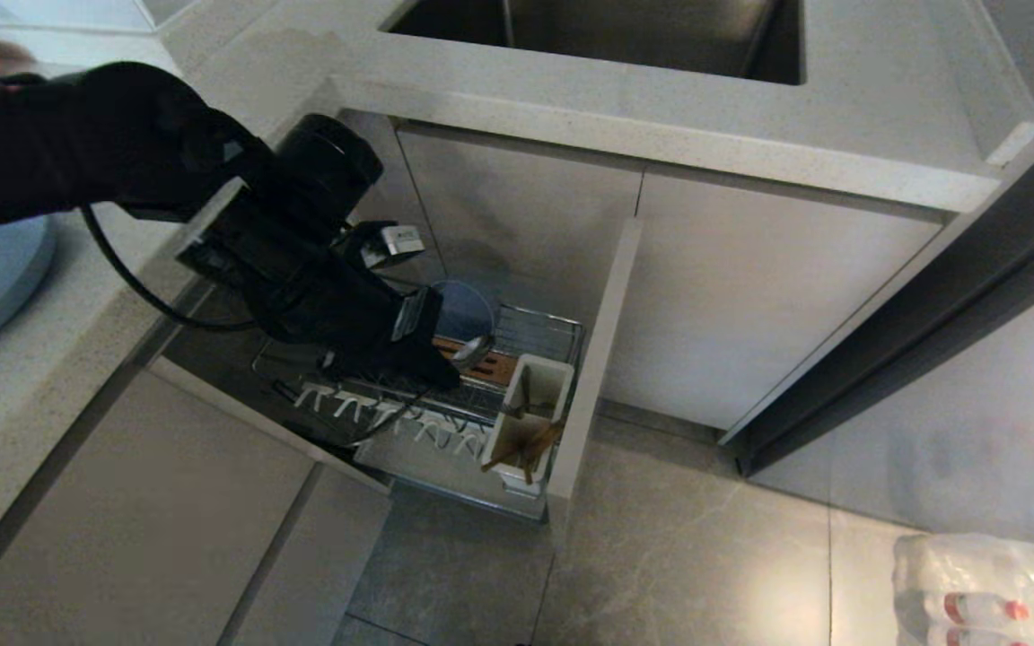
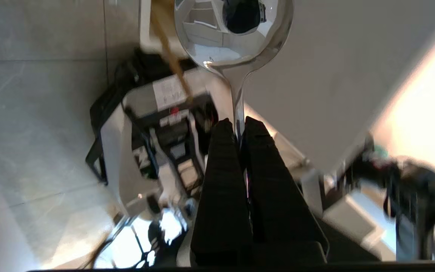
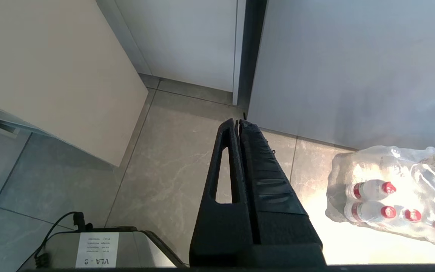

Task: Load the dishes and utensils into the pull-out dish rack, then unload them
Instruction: Pick up the spoon and place it in the cupboard

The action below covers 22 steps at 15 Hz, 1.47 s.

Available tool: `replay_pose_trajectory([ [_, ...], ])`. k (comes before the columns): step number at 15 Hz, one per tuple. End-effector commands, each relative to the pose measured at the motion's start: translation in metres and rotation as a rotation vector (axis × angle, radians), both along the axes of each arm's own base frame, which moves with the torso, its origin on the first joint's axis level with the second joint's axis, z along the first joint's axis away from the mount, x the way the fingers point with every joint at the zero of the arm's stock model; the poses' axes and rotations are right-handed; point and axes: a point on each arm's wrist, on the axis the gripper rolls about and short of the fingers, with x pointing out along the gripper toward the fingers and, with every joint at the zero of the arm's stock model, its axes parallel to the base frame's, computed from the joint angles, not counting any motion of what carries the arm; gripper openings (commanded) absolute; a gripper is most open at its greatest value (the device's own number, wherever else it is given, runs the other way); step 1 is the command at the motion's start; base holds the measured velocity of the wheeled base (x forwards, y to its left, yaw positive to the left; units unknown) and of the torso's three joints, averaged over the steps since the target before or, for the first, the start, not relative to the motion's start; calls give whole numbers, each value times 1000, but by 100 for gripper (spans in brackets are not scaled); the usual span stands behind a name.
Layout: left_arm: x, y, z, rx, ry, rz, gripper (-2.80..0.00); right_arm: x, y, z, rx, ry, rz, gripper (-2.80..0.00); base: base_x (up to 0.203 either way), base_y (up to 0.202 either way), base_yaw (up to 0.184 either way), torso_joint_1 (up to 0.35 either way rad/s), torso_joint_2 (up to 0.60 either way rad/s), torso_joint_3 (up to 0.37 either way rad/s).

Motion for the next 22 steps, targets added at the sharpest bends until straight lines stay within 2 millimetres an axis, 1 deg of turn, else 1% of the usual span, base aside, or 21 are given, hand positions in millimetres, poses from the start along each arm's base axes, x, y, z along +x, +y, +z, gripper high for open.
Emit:
replay_pose_trajectory([
  [1,16,-12,-18,8,25,1,-280,0,0,0,0,1,0,-280,0,0,0,0,0,0],
  [4,30,-27,-35,18,22,-10,-280,0,0,0,0,1,0,-280,0,0,0,0,0,0],
  [7,33,-36,-45,24,36,-30,-280,0,0,0,0,1,0,-280,0,0,0,0,0,0],
  [9,41,-44,-60,36,62,-41,-280,0,0,0,0,1,0,-280,0,0,0,0,0,0],
  [10,43,-47,-65,39,66,-42,-280,0,0,0,0,1,0,-280,0,0,0,0,0,0],
  [15,53,-53,-81,50,84,-43,-280,0,0,0,0,1,0,-280,0,0,0,0,0,0],
  [22,60,-56,-92,59,96,-40,-280,0,0,0,0,1,0,-280,0,0,0,0,0,0],
])
